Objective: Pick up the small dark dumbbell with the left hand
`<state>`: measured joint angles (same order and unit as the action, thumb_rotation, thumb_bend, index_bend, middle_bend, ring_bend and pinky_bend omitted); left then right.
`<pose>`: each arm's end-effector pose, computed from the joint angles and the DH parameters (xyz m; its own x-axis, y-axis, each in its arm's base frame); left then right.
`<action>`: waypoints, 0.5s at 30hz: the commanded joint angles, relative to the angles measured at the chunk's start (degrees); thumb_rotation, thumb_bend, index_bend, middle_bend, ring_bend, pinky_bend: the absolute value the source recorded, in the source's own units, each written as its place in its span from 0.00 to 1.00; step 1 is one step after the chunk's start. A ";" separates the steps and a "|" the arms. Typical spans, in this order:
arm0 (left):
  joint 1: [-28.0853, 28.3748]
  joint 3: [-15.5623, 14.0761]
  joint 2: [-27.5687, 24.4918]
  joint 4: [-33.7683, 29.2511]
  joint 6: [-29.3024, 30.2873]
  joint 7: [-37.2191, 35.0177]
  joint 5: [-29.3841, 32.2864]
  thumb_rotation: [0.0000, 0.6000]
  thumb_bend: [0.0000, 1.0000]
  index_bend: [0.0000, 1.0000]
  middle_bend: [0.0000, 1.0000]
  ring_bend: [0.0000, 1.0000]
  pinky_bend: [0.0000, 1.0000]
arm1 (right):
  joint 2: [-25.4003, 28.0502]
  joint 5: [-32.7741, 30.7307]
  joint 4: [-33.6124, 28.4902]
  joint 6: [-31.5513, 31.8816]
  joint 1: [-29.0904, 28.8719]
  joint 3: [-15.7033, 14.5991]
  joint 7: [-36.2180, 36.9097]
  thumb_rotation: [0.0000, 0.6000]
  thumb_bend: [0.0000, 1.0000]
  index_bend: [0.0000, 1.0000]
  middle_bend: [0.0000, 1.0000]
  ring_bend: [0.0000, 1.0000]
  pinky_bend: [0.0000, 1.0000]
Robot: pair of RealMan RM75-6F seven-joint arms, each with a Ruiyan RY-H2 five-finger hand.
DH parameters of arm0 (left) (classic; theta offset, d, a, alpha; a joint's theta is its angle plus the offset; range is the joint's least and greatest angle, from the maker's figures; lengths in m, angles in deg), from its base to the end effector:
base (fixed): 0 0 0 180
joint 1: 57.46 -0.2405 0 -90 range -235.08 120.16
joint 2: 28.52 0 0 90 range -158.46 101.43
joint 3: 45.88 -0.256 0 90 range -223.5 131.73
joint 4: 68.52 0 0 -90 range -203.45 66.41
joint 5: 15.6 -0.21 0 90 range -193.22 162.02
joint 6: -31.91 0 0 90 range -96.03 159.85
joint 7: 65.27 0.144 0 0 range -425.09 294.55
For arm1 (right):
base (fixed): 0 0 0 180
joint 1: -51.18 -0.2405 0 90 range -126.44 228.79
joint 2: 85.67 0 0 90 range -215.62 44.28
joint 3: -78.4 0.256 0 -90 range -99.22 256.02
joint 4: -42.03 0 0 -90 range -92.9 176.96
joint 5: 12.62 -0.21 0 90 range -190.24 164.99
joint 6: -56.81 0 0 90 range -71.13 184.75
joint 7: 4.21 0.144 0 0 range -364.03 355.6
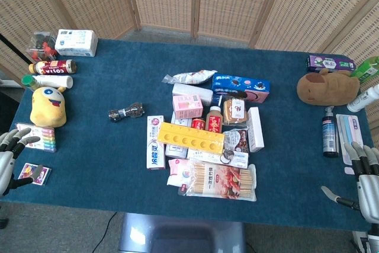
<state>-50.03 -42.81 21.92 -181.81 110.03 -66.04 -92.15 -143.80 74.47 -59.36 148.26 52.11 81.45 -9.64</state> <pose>-0.2693 0.1857 0.1886 0.2391 0.1200 0.9636 0.9640 0.0898 -0.2504 -0.2947 -0.1496 0.1917 0.4377 0.0661 0.8967 -0.8987 0.0619 0.4342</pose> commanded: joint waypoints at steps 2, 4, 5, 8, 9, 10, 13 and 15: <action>0.33 -0.02 0.08 -0.04 -0.61 0.54 0.14 1.00 0.38 0.25 0.14 0.05 0.00 | -0.14 -0.03 0.16 -0.24 -0.08 0.06 -0.02 0.73 0.07 0.00 0.00 0.00 0.00; 0.57 -0.08 -0.04 -0.07 -1.08 1.04 0.19 1.00 0.38 0.24 0.14 0.05 0.00 | -0.22 0.20 0.25 -0.42 -0.16 -0.02 -0.01 0.72 0.07 0.00 0.00 0.00 0.00; 0.78 -0.03 -0.12 -0.12 -1.36 1.36 0.31 1.00 0.38 0.24 0.14 0.05 0.00 | -0.23 0.47 0.33 -0.45 -0.16 -0.13 0.02 0.72 0.08 0.00 0.00 0.00 0.00; 1.44 0.21 -0.34 -0.43 -2.10 2.45 0.66 1.00 0.38 0.24 0.14 0.05 0.00 | -0.29 0.64 0.55 -0.33 0.04 -0.28 0.58 0.72 0.07 0.00 0.00 0.00 0.00; 1.71 0.25 -0.50 -0.58 -2.50 2.87 0.81 1.00 0.38 0.24 0.14 0.05 0.00 | -0.32 0.45 0.65 -0.34 0.12 -0.26 0.78 0.72 0.07 0.00 0.00 0.00 0.00; 2.01 0.32 -0.69 -0.75 -2.93 3.32 1.04 1.00 0.38 0.23 0.14 0.05 0.00 | -0.36 0.32 0.75 -0.28 0.23 -0.27 0.88 0.71 0.07 0.00 0.00 0.00 0.00; 3.45 0.92 -1.31 -1.12 -4.78 5.08 2.55 1.00 0.38 0.21 0.12 0.05 0.00 | -0.62 -0.03 1.06 -0.23 0.43 -0.22 1.45 0.72 0.07 0.00 0.00 0.00 0.00; 5.02 1.78 -1.52 -1.02 -6.60 6.52 4.49 1.00 0.38 0.20 0.11 0.05 0.00 | -0.82 -0.23 1.35 -0.35 0.37 -0.08 1.63 0.72 0.07 0.00 0.00 0.00 0.00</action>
<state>-46.10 -41.70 20.68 -182.78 104.62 -60.56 -88.89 -144.59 74.28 -58.03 147.93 52.49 81.34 -8.04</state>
